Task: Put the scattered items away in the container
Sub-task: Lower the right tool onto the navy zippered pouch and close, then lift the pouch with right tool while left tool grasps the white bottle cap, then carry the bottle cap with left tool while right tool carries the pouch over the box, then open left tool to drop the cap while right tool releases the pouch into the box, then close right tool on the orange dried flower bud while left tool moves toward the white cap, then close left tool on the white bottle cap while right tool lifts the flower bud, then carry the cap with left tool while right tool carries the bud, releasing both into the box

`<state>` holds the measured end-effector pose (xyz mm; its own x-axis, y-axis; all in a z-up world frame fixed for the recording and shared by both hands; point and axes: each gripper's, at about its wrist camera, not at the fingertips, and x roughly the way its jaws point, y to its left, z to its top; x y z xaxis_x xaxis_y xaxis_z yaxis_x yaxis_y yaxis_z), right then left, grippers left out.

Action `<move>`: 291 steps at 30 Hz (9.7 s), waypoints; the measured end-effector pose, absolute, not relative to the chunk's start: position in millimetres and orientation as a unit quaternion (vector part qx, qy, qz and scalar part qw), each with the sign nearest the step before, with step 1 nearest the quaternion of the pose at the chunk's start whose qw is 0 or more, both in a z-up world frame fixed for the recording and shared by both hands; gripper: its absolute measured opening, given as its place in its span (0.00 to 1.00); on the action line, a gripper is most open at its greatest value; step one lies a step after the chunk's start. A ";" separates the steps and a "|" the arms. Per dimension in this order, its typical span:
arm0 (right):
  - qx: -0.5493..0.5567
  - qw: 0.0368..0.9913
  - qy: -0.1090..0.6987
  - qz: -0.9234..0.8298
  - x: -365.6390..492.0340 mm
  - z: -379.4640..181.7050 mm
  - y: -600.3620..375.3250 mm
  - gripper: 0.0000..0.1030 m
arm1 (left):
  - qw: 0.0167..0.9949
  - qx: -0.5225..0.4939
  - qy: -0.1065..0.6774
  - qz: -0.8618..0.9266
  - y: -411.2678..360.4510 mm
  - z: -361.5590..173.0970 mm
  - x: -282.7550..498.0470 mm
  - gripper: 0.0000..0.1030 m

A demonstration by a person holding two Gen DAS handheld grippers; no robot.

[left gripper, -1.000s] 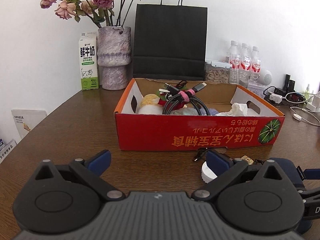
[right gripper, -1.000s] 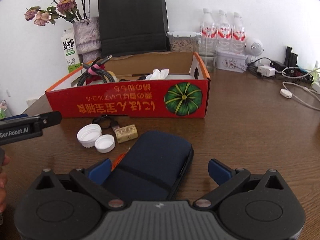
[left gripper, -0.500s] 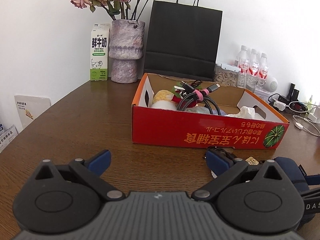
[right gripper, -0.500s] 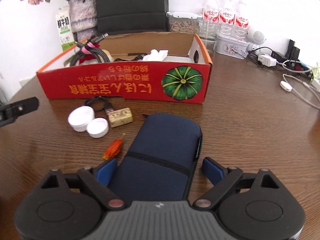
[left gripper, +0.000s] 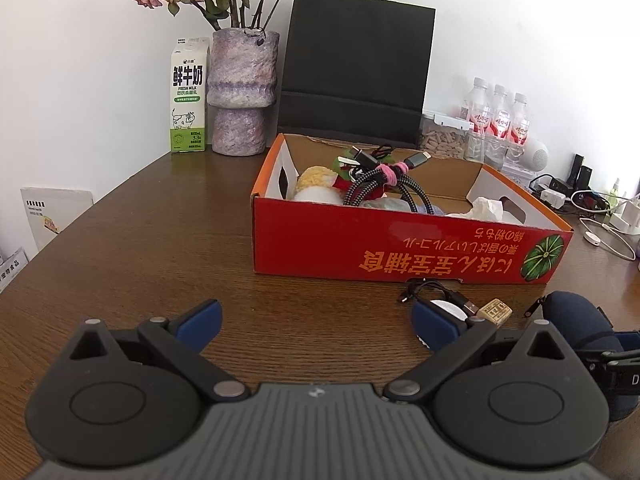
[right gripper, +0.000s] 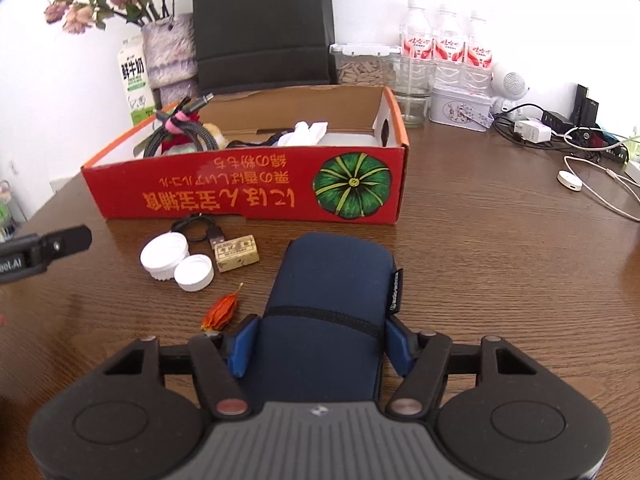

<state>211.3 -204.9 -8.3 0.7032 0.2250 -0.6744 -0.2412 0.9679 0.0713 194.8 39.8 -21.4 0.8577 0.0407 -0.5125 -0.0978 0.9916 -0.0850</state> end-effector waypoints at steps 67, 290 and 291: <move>0.025 0.969 0.171 0.178 207.5 23.2 -217.4 0.57 | 0.966 -0.054 0.251 -0.013 -17.7 -6.7 213.9 0.39; 0.007 0.978 0.127 0.162 312.4 28.0 -127.3 0.11 | 0.979 -0.054 0.172 0.094 37.0 15.5 307.2 0.29; 0.001 0.979 0.125 0.163 312.0 26.2 -126.4 0.11 | 0.979 -0.047 0.172 0.097 36.6 13.4 308.8 0.29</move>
